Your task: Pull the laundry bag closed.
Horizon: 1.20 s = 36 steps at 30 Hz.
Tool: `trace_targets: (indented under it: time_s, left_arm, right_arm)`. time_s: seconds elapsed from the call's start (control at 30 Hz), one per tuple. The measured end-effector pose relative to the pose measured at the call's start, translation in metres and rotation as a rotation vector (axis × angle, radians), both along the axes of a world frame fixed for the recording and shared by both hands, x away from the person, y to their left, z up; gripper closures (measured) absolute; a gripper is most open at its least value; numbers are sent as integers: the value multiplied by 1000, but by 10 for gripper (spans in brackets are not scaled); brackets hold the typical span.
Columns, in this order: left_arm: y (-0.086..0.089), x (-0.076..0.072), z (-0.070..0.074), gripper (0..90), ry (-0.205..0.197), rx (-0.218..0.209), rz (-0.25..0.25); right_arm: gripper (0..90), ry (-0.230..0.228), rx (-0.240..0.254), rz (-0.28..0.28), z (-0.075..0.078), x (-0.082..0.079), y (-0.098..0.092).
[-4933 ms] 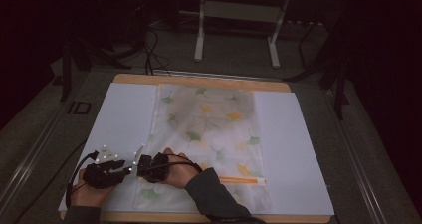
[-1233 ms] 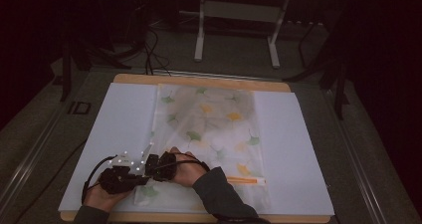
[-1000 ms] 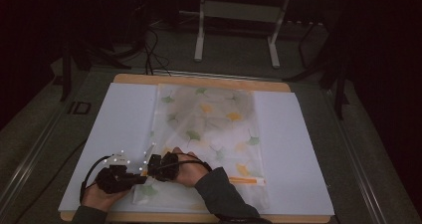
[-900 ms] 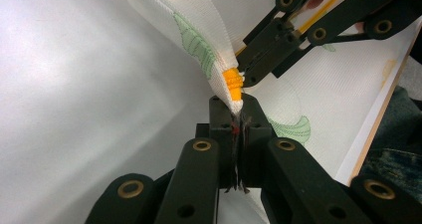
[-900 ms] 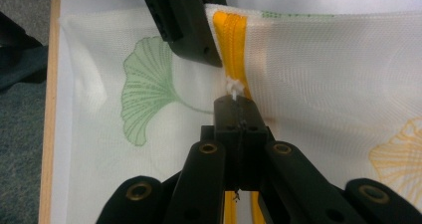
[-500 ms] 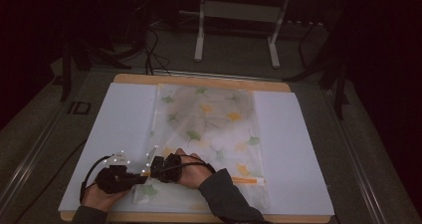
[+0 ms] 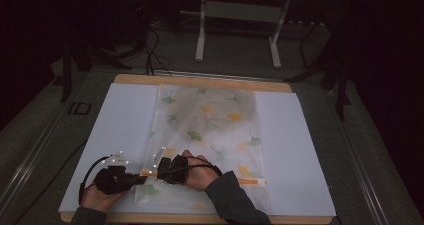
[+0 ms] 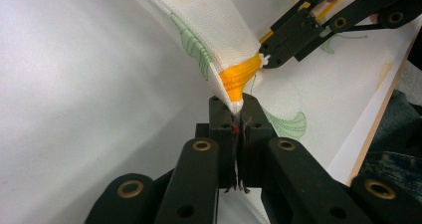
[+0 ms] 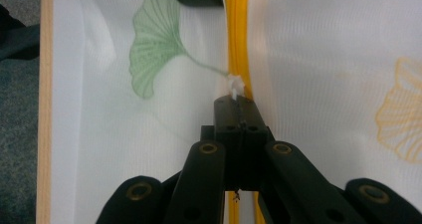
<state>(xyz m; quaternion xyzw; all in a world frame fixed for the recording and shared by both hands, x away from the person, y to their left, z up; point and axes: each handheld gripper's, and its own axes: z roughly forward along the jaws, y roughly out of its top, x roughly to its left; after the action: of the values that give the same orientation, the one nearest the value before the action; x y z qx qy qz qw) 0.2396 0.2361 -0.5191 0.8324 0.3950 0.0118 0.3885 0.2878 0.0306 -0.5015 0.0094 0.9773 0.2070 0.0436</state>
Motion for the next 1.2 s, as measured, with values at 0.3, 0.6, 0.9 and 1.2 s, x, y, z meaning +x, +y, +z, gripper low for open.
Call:
trace_targets:
  time_s: [0.3,0.6,0.9,1.2]
  left_arm:
    - [2,0,0,875,-3,-4,4]
    - [2,-1,0,875,-4,-3,6]
    - [2,-1,0,875,-4,0,9]
    - [2,-1,0,875,-7,3,9]
  right_arm:
    - [900,-3,-3,-13,-1,0,-12]
    - [900,-23,2,-22,-4,-3,-27]
    - [900,-36,-3,-44,-6,-6,-42]
    - [900,-50,-6,-59,-6,-7,-53]
